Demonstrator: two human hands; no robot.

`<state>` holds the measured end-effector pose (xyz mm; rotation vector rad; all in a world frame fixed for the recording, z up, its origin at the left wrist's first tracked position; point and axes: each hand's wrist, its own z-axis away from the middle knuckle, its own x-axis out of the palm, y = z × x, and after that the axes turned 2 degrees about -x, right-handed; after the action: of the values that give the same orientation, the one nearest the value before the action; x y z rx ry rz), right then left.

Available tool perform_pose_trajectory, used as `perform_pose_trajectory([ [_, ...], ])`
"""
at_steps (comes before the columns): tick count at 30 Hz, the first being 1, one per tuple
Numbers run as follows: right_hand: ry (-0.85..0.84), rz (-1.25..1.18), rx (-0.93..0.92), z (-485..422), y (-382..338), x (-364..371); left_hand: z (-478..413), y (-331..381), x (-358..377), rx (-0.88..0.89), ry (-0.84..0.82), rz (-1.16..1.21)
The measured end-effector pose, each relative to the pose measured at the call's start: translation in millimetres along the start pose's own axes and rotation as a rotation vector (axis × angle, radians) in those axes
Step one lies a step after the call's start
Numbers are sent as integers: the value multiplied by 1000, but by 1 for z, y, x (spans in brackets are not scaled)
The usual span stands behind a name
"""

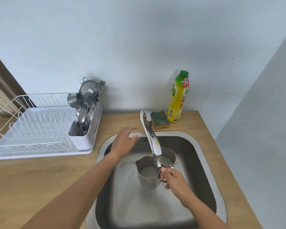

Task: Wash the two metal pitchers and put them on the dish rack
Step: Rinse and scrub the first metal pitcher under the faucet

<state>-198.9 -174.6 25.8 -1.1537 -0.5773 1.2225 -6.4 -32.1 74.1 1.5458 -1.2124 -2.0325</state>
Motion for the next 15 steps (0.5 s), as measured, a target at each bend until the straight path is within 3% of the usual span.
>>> perform_pose_trajectory([
  [4,25,-23,-5,10,-3,-9,-36,40,6,184,39,-218],
  [10,39,-26,-28,14,-6,-17,-68,63,19,246,-29,-614],
  [15,41,-30,-45,14,-6,-20,-79,60,22,322,-5,-733],
])
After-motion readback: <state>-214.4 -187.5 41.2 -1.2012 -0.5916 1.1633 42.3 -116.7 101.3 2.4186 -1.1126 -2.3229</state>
